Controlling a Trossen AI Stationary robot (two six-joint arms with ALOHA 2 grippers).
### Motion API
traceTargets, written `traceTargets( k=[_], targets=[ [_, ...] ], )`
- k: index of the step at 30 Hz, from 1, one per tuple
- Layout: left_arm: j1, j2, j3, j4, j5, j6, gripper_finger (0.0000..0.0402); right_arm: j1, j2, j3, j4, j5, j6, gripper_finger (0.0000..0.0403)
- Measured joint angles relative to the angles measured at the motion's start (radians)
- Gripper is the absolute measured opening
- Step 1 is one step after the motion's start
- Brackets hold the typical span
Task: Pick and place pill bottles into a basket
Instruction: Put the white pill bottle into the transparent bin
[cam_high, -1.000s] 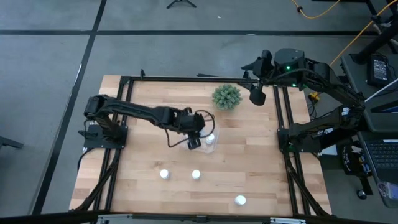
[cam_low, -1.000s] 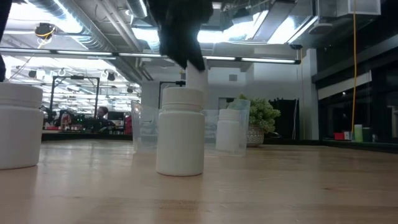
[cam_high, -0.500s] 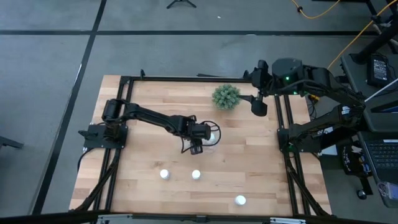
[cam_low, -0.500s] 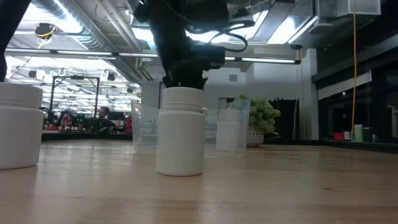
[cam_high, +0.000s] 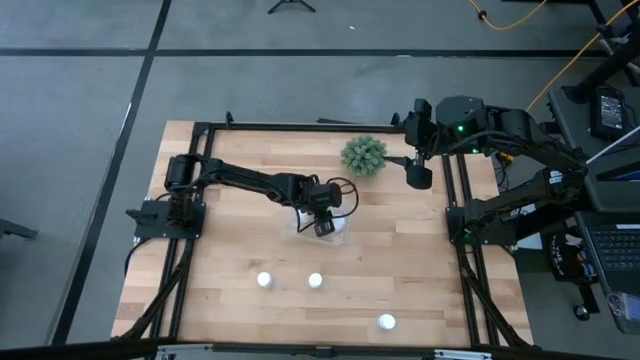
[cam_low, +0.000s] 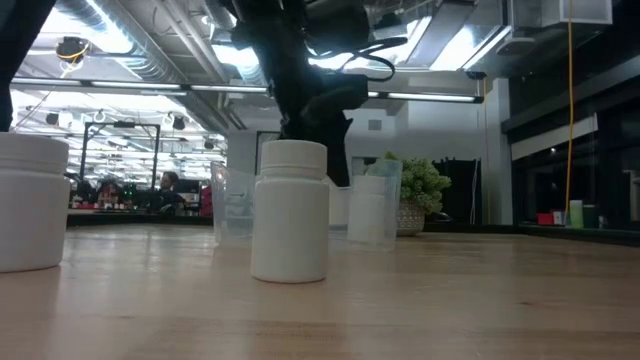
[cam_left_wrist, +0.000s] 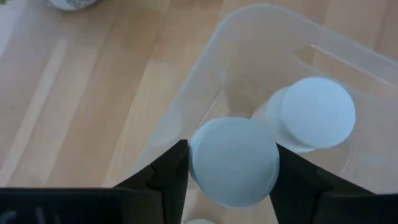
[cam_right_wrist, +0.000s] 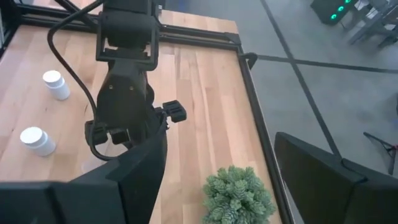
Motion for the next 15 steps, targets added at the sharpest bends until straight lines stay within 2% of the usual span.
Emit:
traceTargets(
  k=[15],
  targets=[
    [-0.001,-0.001,-0.060,0.005,-0.018,-0.041,0.0170,-0.001,0.000,0.000,-0.002,0.001,-0.041,0.0298]
  ],
)
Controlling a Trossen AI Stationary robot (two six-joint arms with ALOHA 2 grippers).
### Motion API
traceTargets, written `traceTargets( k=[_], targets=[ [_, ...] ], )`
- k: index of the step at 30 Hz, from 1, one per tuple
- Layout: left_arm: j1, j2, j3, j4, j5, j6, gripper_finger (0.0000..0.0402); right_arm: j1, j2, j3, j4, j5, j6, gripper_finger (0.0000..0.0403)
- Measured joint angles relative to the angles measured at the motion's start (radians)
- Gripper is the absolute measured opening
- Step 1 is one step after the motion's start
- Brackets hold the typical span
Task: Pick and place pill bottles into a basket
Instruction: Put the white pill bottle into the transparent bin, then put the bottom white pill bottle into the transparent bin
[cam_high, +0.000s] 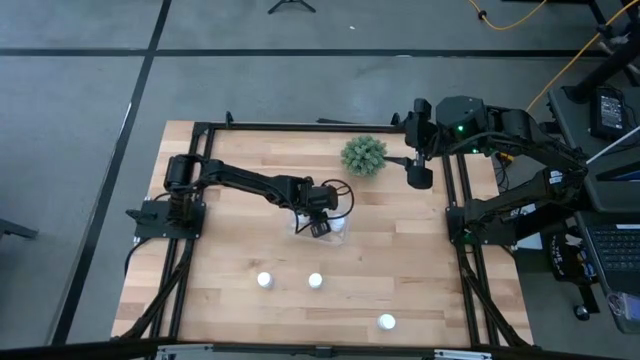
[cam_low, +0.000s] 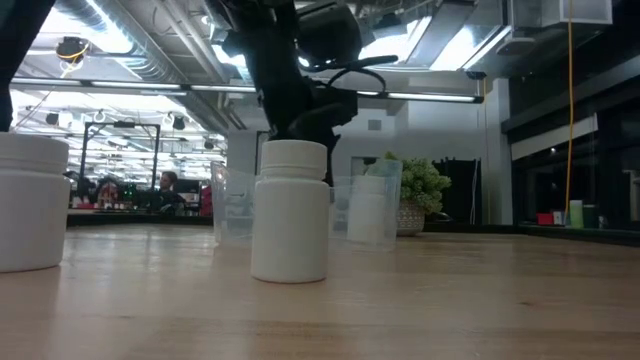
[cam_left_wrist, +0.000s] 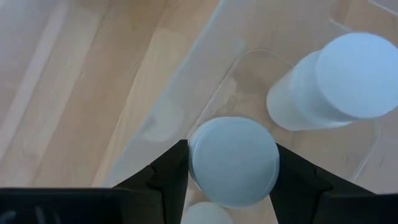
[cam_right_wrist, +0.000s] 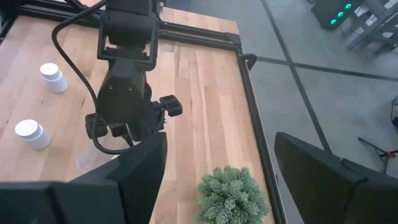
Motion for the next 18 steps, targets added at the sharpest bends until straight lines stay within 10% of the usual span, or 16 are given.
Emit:
traceTargets(
  k=[18],
  targets=[
    [0.022,-0.012,0.057,-0.048,0.090,-0.024,0.0317,0.000,0.000,0.000,0.008,0.000,-0.010,0.0298]
  ],
)
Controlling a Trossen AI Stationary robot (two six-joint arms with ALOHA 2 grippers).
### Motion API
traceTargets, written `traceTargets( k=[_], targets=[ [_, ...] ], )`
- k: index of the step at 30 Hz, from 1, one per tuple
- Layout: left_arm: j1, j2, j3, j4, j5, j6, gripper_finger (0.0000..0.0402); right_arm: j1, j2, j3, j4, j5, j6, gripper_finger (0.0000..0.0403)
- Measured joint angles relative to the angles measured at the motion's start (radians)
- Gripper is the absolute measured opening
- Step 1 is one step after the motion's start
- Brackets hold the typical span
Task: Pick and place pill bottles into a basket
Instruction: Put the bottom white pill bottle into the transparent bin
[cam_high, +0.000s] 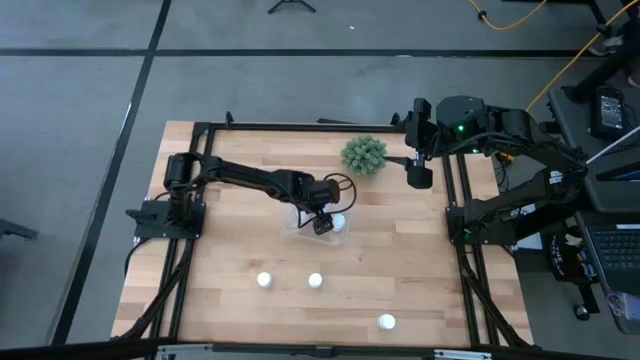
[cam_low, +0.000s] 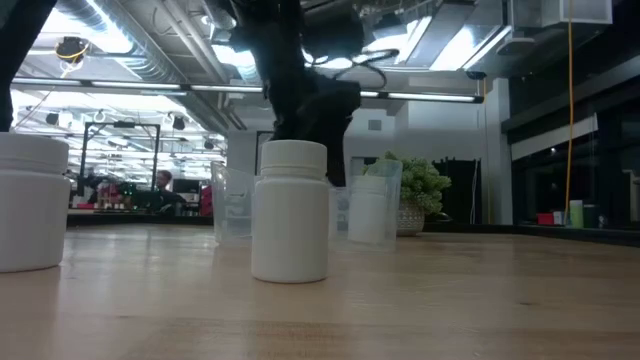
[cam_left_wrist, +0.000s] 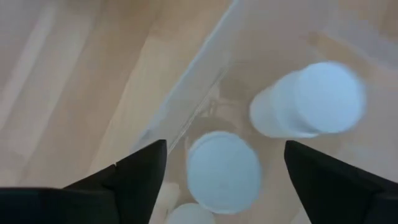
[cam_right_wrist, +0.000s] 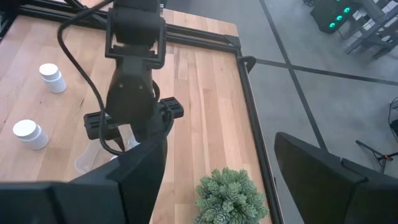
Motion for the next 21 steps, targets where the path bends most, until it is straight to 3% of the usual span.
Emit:
traceTargets(
  k=[4,8,11,18,21],
  targets=[
    [-0.001,-0.038,0.071,-0.055,-0.003,0.043,0.0326,0.000,0.000,0.000,0.000,0.000,0.000,0.0298],
    [0.000,-0.102,0.146,-0.149,-0.101,0.089,0.0328,0.007,-0.002,0.000,-0.019,0.000,0.006,0.0298],
    [-0.001,-0.171,0.182,-0.238,-0.256,0.085,0.0328,0.073,-0.009,0.000,-0.068,0.005,0.009,0.0298],
    [-0.003,-0.383,0.187,-0.415,-0.726,-0.060,0.0328,0.238,-0.012,0.000,-0.093,-0.038,0.021,0.0298],
    [-0.003,-0.468,0.187,-0.497,-0.835,-0.142,0.0328,0.302,-0.012,0.000,-0.101,-0.048,0.070,0.0298]
  ],
)
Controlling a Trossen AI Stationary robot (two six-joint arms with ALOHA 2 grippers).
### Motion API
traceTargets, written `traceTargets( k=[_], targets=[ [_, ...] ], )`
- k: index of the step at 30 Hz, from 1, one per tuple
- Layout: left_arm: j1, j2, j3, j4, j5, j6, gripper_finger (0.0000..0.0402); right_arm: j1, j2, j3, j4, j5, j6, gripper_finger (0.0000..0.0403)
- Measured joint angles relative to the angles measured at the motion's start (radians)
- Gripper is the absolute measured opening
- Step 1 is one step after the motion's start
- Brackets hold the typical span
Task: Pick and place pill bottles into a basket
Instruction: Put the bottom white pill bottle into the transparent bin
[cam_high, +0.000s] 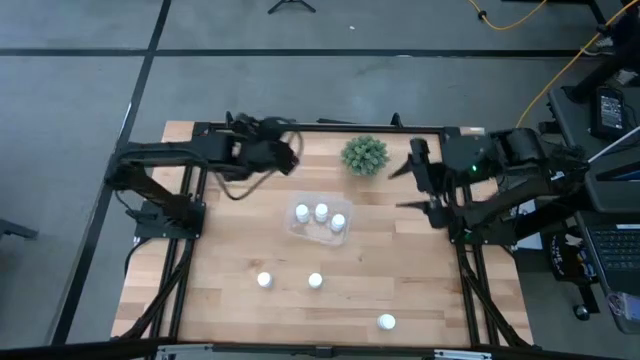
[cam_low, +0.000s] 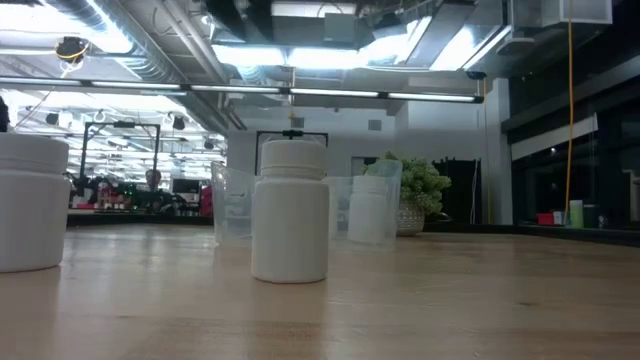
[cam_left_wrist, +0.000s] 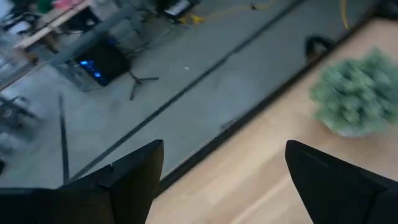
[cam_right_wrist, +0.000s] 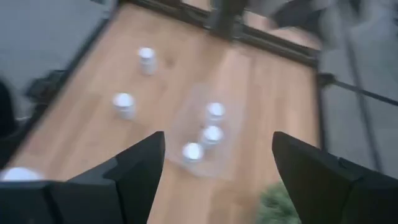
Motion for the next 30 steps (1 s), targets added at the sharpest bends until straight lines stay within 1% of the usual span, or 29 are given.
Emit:
traceTargets(
  k=[2,4,6,9,13,16,20,24,28,30],
  targets=[
    [0.000,-0.049,0.000,-0.061,-0.030,-0.043,0.0328,0.053,0.005,0.001,-0.042,0.031,0.029,0.0298],
    [0.000,-0.091,0.000,-0.106,-0.055,-0.059,0.0328,0.130,0.029,0.002,-0.119,0.124,0.071,0.0296],
    [0.000,-0.128,0.000,-0.142,-0.075,-0.060,0.0329,0.210,0.074,0.002,-0.178,0.202,0.167,0.0288],
    [0.000,-0.172,0.000,-0.173,-0.082,-0.056,0.0329,0.295,0.142,-0.001,-0.160,0.231,0.345,0.0271],
    [-0.011,-0.215,0.000,-0.233,-0.049,-0.069,0.0327,0.354,0.230,0.018,-0.050,0.240,0.575,0.0253],
    [-0.047,-0.229,0.000,-0.316,-0.028,-0.110,0.0324,0.384,0.301,0.024,-0.023,0.239,0.755,0.0247],
    [-0.129,-0.239,0.000,-0.408,-0.032,-0.173,0.0319,0.429,0.398,0.028,-0.042,0.239,1.048,0.0241],
    [-0.231,-0.237,0.000,-0.436,-0.055,-0.226,0.0314,0.477,0.500,0.027,-0.051,0.234,1.372,0.0240],
    [-0.305,-0.237,0.000,-0.437,-0.062,-0.236,0.0311,0.514,0.592,0.027,-0.063,0.187,1.689,0.0239],
    [-0.329,-0.237,0.000,-0.437,-0.077,-0.248,0.0310,0.526,0.628,0.027,-0.111,0.110,1.841,0.0239]
  ],
)
